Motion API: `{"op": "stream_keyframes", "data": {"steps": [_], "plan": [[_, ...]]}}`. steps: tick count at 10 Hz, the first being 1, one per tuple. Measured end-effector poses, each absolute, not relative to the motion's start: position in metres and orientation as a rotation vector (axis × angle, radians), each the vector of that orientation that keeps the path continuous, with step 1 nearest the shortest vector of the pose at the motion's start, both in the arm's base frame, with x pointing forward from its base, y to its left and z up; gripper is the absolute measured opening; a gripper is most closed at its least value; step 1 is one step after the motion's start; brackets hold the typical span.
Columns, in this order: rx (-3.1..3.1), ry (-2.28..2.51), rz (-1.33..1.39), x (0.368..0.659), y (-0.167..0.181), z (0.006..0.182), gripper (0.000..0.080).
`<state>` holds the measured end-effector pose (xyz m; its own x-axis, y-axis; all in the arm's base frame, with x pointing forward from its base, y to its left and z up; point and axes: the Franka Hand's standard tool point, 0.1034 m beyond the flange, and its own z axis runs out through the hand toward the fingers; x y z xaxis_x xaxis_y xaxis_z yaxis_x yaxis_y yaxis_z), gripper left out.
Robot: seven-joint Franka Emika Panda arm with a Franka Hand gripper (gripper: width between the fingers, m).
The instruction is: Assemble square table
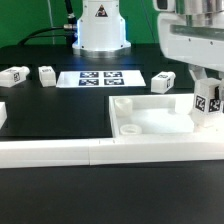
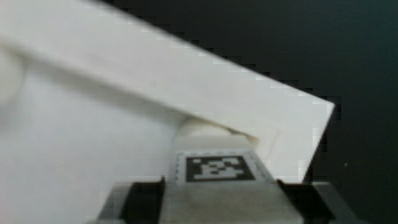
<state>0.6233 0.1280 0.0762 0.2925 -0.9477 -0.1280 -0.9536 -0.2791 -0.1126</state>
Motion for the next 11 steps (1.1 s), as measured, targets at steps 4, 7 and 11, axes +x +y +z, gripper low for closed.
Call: {"op": "stream_keyframes", "data": {"steps": [4, 7, 11], "plan": [[-2.245, 1.915, 0.041, 0.6227, 0.1306, 0.0759, 0.0390], [-2.676, 1.280, -0.055, 0.6266, 0.1233, 0.0817, 0.0629], [-2.868, 0.805, -0.096, 0.6267, 0.1221, 0.0817, 0.0649]]}}
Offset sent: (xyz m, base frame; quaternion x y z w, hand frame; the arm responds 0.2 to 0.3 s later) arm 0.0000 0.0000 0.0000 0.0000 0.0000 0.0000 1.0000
